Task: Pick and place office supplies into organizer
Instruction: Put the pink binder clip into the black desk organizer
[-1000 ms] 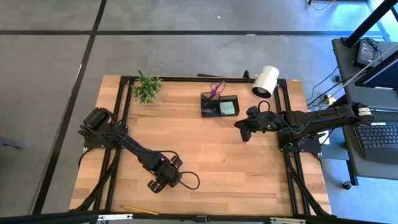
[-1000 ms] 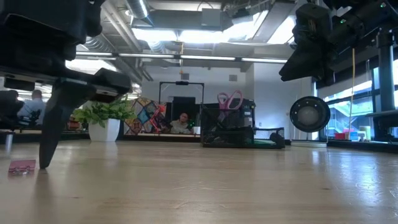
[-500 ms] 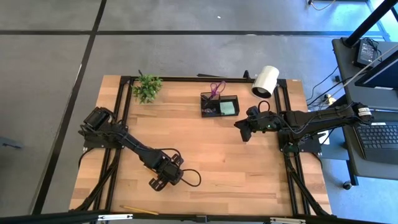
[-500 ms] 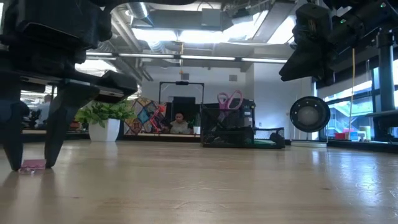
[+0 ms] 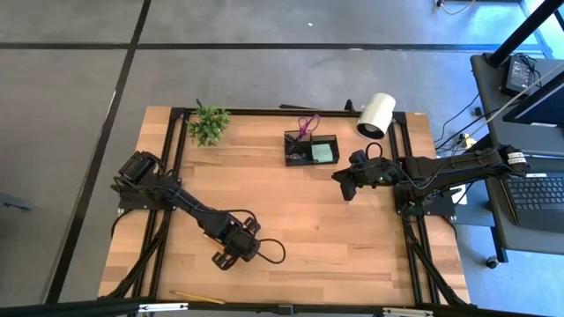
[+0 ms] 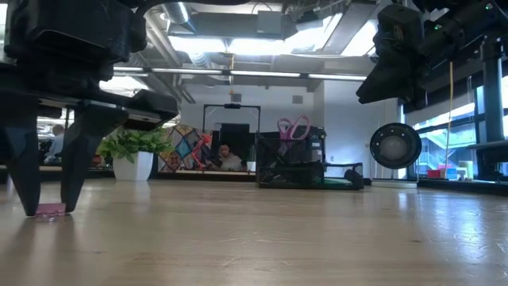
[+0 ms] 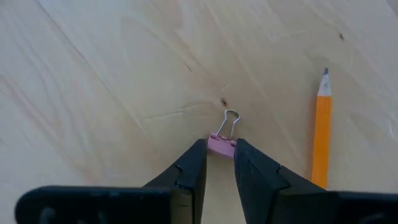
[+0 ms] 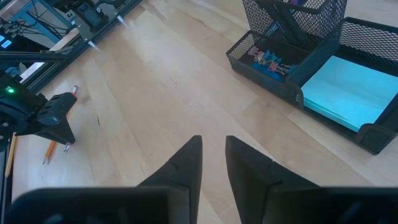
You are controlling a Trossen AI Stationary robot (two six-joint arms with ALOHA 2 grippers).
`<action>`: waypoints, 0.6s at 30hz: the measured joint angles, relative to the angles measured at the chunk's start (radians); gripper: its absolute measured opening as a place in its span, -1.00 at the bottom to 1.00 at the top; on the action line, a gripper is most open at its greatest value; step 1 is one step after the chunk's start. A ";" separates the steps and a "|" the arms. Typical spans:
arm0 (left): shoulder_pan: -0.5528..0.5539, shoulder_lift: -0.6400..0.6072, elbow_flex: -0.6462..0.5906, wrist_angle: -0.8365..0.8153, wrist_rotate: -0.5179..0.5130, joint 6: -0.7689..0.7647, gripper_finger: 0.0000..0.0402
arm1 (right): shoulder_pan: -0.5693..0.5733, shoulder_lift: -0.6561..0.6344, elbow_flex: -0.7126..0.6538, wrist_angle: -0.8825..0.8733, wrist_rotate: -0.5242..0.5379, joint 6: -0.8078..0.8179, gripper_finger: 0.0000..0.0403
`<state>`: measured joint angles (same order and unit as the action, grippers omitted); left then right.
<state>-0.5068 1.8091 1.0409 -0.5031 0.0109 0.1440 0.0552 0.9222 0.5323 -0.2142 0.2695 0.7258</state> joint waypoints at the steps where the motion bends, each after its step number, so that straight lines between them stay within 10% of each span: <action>1: 0.001 0.000 0.000 0.002 0.000 0.000 -0.65 | 0.000 0.000 0.000 0.000 0.000 0.000 -0.62; 18: 0.120 -0.102 0.008 -0.001 -0.046 -0.030 -0.65 | 0.000 0.000 0.000 0.000 0.000 0.003 -0.62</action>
<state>-0.3868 1.7069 1.0492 -0.5044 -0.0348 0.1141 0.0553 0.9222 0.5323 -0.2137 0.2694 0.7291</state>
